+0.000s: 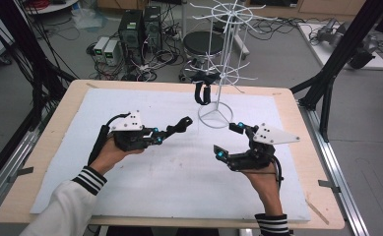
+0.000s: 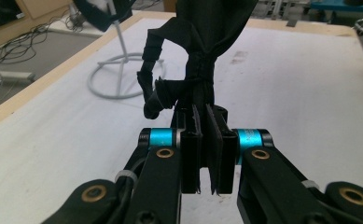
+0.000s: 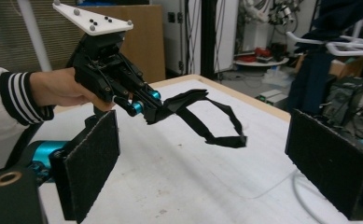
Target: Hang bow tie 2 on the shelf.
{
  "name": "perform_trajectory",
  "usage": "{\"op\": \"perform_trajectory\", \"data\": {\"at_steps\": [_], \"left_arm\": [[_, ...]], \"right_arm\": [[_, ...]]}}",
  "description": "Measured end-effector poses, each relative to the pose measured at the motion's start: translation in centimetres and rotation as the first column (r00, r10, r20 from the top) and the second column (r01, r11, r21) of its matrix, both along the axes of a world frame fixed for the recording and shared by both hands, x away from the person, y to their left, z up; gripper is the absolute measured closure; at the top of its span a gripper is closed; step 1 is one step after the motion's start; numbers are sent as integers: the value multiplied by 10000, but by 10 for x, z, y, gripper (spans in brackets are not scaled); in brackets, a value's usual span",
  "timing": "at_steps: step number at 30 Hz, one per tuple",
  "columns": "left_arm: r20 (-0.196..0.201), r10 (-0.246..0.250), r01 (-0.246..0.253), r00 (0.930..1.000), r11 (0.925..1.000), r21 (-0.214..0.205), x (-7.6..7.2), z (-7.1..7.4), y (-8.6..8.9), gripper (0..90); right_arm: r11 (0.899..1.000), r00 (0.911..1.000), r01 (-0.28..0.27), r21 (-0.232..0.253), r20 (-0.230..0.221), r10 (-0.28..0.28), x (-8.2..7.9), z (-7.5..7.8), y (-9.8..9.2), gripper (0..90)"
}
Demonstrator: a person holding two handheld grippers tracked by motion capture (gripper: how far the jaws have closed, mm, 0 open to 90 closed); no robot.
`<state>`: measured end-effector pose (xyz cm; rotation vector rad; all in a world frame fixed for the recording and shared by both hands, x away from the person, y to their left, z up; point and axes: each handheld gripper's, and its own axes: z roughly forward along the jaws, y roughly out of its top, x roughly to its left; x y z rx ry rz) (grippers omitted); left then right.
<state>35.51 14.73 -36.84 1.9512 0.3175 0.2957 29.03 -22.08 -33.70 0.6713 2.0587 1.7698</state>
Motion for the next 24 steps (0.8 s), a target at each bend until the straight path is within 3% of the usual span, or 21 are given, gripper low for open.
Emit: {"op": "perform_trajectory", "data": {"at_steps": [17, 24], "left_arm": [[369, -429, 450, 9984, 9973, -583, -14, 0, -15, 842], [455, -580, 609, 9973, 9960, -652, -17, 0, -18, 842]], "right_arm": [[9941, 9936, -703, -828, -938, 625, 20, 10, 38, 172], [9897, 9878, -891, -1118, -1375, 734, 25, 10, 50, 261]]}}
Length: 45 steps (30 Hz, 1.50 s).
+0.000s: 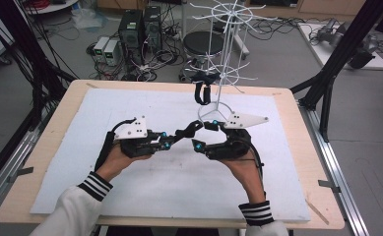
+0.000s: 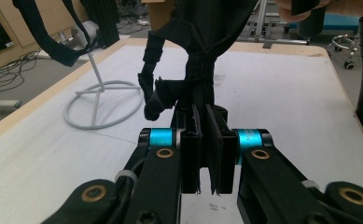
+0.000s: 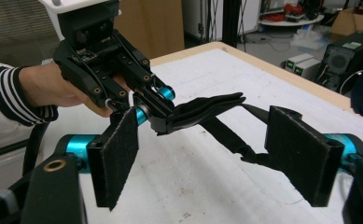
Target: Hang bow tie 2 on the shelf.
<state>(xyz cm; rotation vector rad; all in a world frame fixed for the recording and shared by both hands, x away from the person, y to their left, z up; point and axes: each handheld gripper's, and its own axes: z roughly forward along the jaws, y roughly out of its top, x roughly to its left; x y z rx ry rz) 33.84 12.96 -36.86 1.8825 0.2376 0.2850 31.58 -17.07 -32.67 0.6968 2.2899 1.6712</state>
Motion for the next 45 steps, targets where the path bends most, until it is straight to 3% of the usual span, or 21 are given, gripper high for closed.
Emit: {"op": "perform_trajectory", "data": {"at_steps": [3, 17, 24, 32, 38, 41, 44, 45], "left_arm": [[64, -73, 73, 10000, 10000, -1, 0, 0, 0, 841], [357, -103, 105, 9993, 9999, -46, -5, 3, 1, 842], [517, -252, 248, 9983, 9997, 85, -7, 1, -1, 842], [499, -253, 246, 9984, 9996, 140, -7, -2, -2, 842], [334, -351, 351, 9988, 9994, 28, -7, -4, -1, 833], [337, -313, 317, 9989, 9994, -130, -6, -5, 0, 716], [175, -145, 149, 9997, 9997, -205, -6, -6, -1, 467], [311, -171, 180, 9994, 9994, -295, -6, -7, -1, 368]], "right_arm": [[9999, 9998, -140, -49, -127, 139, 2, -1, 3, 325], [9992, 9987, -319, -233, -407, 309, 8, -2, 13, 451], [9988, 9970, -478, -34, -606, 476, 10, -3, 14, 491], [9977, 9960, -671, -89, -605, 665, 9, -1, 15, 799], [9972, 9967, -663, -334, -493, 646, 7, -1, 17, 834], [9975, 9971, -632, -316, -451, 617, 7, 0, 16, 834], [9984, 9982, -506, -268, -333, 497, 6, 1, 14, 834], [9987, 9985, -456, -216, -319, 449, 6, 2, 13, 834]]}}
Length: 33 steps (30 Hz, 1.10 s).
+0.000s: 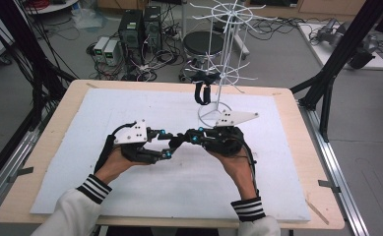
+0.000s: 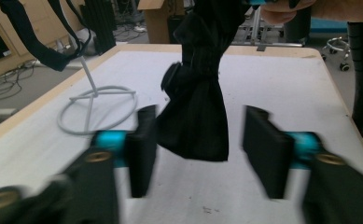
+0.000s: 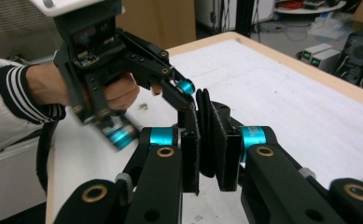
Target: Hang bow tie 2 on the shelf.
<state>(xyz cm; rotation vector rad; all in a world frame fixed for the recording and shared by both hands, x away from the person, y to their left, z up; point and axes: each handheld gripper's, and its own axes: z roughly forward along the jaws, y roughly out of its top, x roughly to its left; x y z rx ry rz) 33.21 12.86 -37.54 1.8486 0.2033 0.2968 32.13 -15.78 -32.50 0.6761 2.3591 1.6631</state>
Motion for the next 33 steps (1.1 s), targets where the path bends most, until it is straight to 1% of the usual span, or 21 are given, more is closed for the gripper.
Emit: {"op": "perform_trajectory", "data": {"at_steps": [1, 2, 3, 4, 6, 10, 11, 14, 15, 17, 19, 20, 22, 25, 26, 27, 28, 32, 33], "left_arm": [[107, -3, 5, 9999, 9998, -182, -1, -1, 0, 258], [124, 130, -125, 9998, 9993, -364, -1, -1, 1, 148], [179, 161, -153, 9997, 9988, -466, -1, -1, 3, 82], [176, 197, -185, 9997, 9977, -656, -1, -2, 5, 68], [201, 372, -356, 9991, 9964, -768, -2, -2, 9, 56], [181, 651, -633, 9977, 9940, -889, -4, -5, 18, 55], [189, 714, -694, 9973, 9933, -923, -5, -7, 21, 55], [148, 1028, -1005, 9946, 9885, -1130, -7, -10, 33, 55], [148, 1105, -1080, 9938, 9870, -1186, -8, -11, 36, 55], [205, 1363, -1325, 9905, 9826, -1305, -10, -14, 45, 55], [189, 1556, -1509, 9876, 9765, -1537, -12, -16, 51, 55], [205, 1675, -1621, 9857, 9734, -1622, -13, -17, 55, 55], [196, 1877, -1814, 9820, 9674, -1766, -15, -20, 62, 55], [164, 2073, -2008, 9781, 9622, -1840, -18, -25, 71, 55], [163, 2181, -2112, 9758, 9591, -1883, -19, -27, 73, 55], [187, 2233, -2159, 9746, 9580, -1887, -20, -29, 75, 55], [158, 2271, -2200, 9737, 9564, -1923, -21, -30, 76, 55], [162, 2503, -2413, 9680, 9471, -2115, -24, -36, 82, 55], [145, 2573, -2486, 9662, 9453, -2111, -25, -37, 84, 55]], "right_arm": [[10000, 9999, 76, 64, -82, -76, 0, 1, -2, 833], [9999, 9999, 137, 77, -16, -137, 0, 1, -3, 834], [9998, 9998, 207, 64, -27, -207, -1, 1, -5, 834], [9996, 9997, 248, 126, 4, -248, -1, 2, -7, 833], [9989, 9991, 414, 215, 48, -415, -2, 3, -11, 833], [9977, 9982, 557, 396, 210, -566, -2, 5, -18, 833], [9974, 9981, 579, 440, 168, -587, -3, 5, -20, 833], [9962, 9973, 692, 525, 212, -704, -3, 6, -26, 833], [9954, 9968, 773, 565, 161, -784, -4, 7, -27, 833], [9940, 9957, 870, 666, 254, -889, -4, 7, -31, 833], [9918, 9947, 978, 823, 224, -1000, -4, 9, -36, 833], [9911, 9940, 1014, 857, 317, -1044, -4, 9, -37, 833], [9893, 9925, 1132, 920, 364, -1169, -4, 11, -41, 832], [9863, 9903, 1274, 1052, 421, -1324, -4, 14, -48, 832], [9853, 9894, 1328, 1079, 450, -1383, -4, 15, -49, 832], [9840, 9886, 1394, 1106, 413, -1447, -5, 16, -51, 832], [9832, 9875, 1439, 1123, 477, -1500, -5, 17, -52, 832], [9802, 9851, 1549, 1232, 559, -1627, -5, 21, -57, 832], [9793, 9844, 1577, 1272, 580, -1661, -5, 23, -59, 832]]}}
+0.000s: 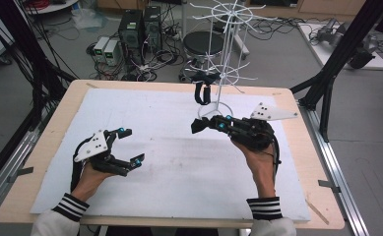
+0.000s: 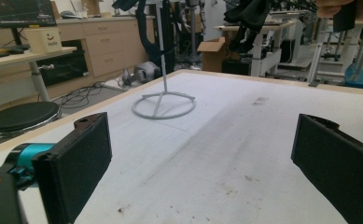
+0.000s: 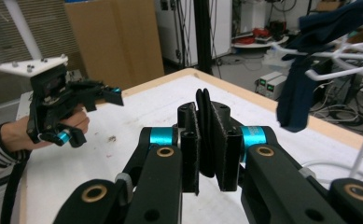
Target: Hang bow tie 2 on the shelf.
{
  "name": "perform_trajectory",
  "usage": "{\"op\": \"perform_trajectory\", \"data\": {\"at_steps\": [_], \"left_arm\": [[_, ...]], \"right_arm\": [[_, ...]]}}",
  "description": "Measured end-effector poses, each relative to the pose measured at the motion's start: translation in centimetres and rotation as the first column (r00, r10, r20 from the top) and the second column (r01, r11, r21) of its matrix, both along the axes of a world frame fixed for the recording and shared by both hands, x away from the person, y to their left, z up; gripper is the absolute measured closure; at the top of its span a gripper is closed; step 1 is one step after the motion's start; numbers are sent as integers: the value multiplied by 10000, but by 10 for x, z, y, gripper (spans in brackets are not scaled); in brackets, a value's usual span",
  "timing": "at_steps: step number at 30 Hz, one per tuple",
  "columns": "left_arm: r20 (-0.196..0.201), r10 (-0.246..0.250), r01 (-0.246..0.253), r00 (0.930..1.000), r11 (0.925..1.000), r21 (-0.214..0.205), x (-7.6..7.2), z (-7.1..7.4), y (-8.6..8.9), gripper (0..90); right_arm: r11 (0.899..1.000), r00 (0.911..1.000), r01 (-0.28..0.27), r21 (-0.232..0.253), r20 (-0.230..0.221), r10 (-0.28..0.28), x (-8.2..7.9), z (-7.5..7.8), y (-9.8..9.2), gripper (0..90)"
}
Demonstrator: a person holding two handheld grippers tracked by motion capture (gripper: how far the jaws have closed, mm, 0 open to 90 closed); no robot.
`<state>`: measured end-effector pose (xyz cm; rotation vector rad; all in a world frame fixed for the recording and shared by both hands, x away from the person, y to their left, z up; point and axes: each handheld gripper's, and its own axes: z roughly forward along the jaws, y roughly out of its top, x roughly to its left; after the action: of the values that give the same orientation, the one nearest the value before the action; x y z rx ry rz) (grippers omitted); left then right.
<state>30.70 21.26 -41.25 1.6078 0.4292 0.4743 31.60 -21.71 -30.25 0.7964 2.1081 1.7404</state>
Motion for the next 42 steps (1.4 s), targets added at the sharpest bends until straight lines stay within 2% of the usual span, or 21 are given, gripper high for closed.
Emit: {"op": "perform_trajectory", "data": {"at_steps": [18, 24, 35, 42], "left_arm": [[75, 584, -580, 9983, 9976, -388, -6, -19, 13, 55], [176, 743, -730, 9971, 9951, -674, -7, -23, 16, 55], [113, 903, -891, 9958, 9928, -805, -3, -29, 17, 55], [121, 896, -881, 9959, 9919, -917, -3, -30, 19, 55]], "right_arm": [[9969, 9973, 695, 380, 203, -703, 5, 14, -30, 832], [9951, 9955, 887, 431, 292, -900, 10, 20, -41, 831], [9939, 9952, 951, 552, 172, -961, 29, 28, -57, 831], [9943, 9950, 990, 405, 91, -994, 43, 33, -60, 830]]}}
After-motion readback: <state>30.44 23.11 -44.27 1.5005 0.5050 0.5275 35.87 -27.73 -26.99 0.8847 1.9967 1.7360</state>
